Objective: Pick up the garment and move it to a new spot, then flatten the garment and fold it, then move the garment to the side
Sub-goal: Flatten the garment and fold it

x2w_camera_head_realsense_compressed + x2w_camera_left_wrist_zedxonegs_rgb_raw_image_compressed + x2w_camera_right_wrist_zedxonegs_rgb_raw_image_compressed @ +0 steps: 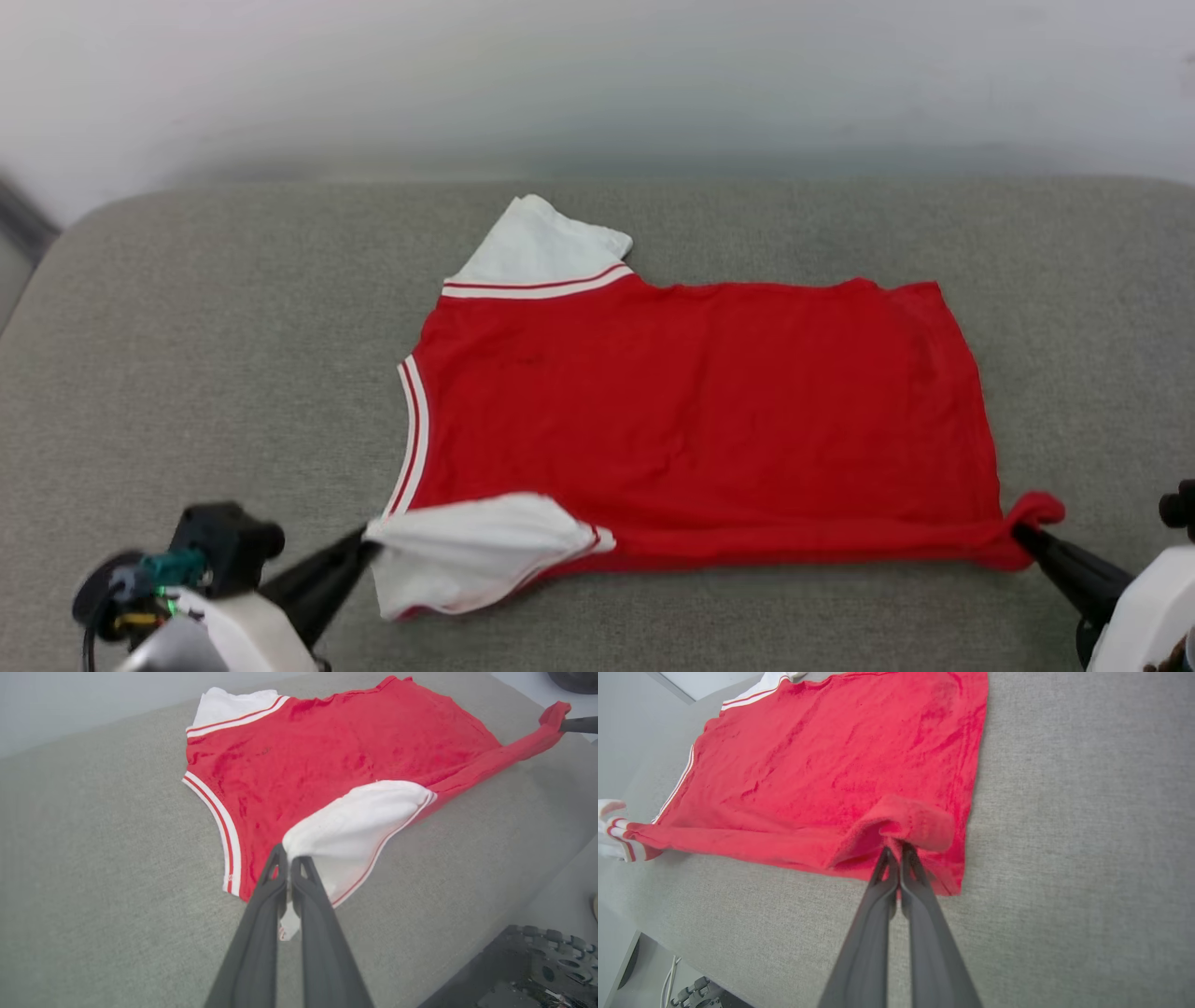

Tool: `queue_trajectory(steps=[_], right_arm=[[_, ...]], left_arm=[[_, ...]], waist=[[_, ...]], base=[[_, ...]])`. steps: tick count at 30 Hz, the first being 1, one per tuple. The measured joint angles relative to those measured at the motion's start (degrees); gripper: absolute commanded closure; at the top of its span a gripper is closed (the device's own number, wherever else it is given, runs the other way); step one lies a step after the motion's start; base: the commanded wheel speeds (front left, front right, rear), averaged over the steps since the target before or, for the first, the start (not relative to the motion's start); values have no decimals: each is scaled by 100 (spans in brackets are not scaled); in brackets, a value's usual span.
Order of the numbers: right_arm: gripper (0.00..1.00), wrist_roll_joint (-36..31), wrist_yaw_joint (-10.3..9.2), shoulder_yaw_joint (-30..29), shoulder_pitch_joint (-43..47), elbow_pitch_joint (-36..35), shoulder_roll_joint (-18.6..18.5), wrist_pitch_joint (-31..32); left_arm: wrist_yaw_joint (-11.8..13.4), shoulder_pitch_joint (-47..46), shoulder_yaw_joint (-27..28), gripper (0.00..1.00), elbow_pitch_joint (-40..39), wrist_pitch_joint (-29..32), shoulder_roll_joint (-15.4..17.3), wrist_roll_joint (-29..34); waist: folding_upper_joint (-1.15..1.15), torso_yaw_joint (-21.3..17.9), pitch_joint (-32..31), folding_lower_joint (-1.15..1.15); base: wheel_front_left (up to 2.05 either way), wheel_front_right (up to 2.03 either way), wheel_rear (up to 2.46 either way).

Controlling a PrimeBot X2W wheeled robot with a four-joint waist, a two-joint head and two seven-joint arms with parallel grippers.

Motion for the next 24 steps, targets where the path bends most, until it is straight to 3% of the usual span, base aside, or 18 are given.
queue_trajectory(steps=[8, 22, 23, 24], right_arm=[[100, -537, 0, -276, -563, -53, 474, 475], [100, -1617, 0, -353, -1378, 387, 1103, 1099], [100, -1647, 0, -353, -1400, 421, 1147, 1127], [100, -1647, 0, -363, -1428, 467, 1201, 1147]], left_arm=[[-146, -1150, -212, 100, 645, 256, -220, 579], [-563, -2618, -635, 100, 2252, 456, -716, 898], [-564, -2670, -684, 96, 2396, 487, -758, 948], [-568, -2707, -747, 43, 2515, 502, -806, 977]], waist=[[0, -83, 561, 1], [0, -188, 1131, 1], [0, -191, 1148, 0], [0, -192, 1159, 1]], base=[[0, 0, 0], [0, 0, 0], [0, 0, 0], [0, 0, 0]])
